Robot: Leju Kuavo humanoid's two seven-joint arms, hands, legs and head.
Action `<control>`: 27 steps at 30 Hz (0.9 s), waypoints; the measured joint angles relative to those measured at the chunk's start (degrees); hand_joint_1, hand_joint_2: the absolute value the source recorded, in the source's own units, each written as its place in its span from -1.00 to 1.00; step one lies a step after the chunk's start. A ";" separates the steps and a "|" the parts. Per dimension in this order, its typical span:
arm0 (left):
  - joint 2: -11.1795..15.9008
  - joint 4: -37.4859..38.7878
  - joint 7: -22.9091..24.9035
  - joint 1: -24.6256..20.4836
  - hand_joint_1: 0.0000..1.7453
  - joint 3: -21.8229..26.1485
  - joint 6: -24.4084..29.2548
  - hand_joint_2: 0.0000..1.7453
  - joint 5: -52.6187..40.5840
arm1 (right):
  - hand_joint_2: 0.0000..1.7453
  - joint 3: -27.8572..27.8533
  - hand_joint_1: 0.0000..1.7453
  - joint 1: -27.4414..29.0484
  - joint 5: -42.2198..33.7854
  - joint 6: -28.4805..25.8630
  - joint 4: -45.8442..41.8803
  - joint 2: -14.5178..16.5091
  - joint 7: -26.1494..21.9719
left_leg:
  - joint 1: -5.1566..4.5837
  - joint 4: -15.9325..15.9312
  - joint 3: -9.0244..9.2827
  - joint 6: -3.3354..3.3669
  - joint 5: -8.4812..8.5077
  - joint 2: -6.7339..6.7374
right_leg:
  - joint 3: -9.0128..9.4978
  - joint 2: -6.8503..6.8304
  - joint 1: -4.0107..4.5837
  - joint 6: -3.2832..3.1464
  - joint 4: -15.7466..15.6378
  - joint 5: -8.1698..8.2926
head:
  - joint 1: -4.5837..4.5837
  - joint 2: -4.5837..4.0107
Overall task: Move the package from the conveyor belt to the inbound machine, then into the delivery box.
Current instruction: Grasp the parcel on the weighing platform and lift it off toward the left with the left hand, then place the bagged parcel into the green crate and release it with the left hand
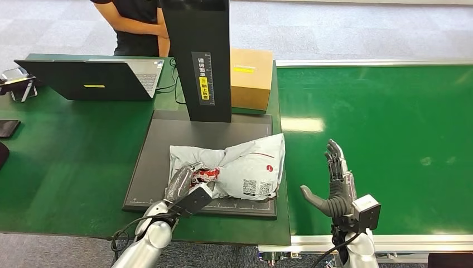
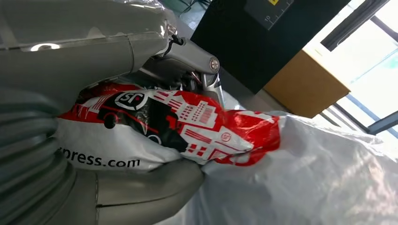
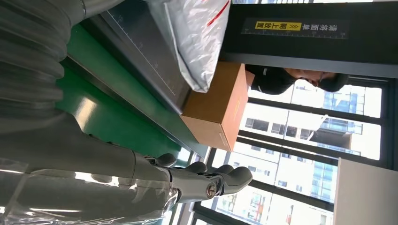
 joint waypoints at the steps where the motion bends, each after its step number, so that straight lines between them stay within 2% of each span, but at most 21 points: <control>1: 0.00 0.01 -0.09 0.00 1.00 0.00 0.41 1.00 -0.30 | 1.00 -0.01 -1.00 0.02 0.00 0.00 0.00 0.00 0.00 | 0.00 0.00 0.00 0.00 0.00 0.00 | 0.00 0.00 0.00 0.00 0.00 0.00 | 0.01 0.00; 6: 0.00 0.01 0.09 0.08 1.00 0.19 2.97 1.00 -1.23 | 1.00 -0.01 -1.00 0.13 -0.01 0.00 -0.02 0.00 0.00 | 0.00 0.00 0.00 0.00 0.00 0.00 | 0.00 0.00 0.00 0.00 0.00 0.00 | 0.01 0.00; 10: 0.06 -0.13 1.45 0.28 1.00 2.09 6.76 1.00 -1.08 | 1.00 -0.12 -1.00 0.41 -0.10 0.00 -0.24 0.01 0.03 | 0.00 -0.01 0.01 0.00 0.00 0.02 | 0.01 0.02 0.02 0.00 0.00 0.00 | 0.01 0.00; 18: 1.97 -4.42 3.52 2.55 1.00 12.91 18.63 1.00 -1.70 | 1.00 -1.12 -1.00 1.50 -0.73 0.22 -1.42 0.02 0.15 | 0.05 -0.04 0.00 -0.03 0.01 0.04 | -0.02 0.04 0.10 -0.07 0.02 -0.03 | 0.01 0.00; 27: 3.18 -10.02 5.57 5.12 1.00 23.88 28.89 1.00 -5.49 | 1.00 -1.21 -1.00 1.85 -1.16 0.05 -1.49 0.02 0.14 | 0.07 -0.04 -0.05 -0.03 0.00 0.04 | -0.05 0.03 0.07 -0.08 0.02 -0.05 | 0.01 0.00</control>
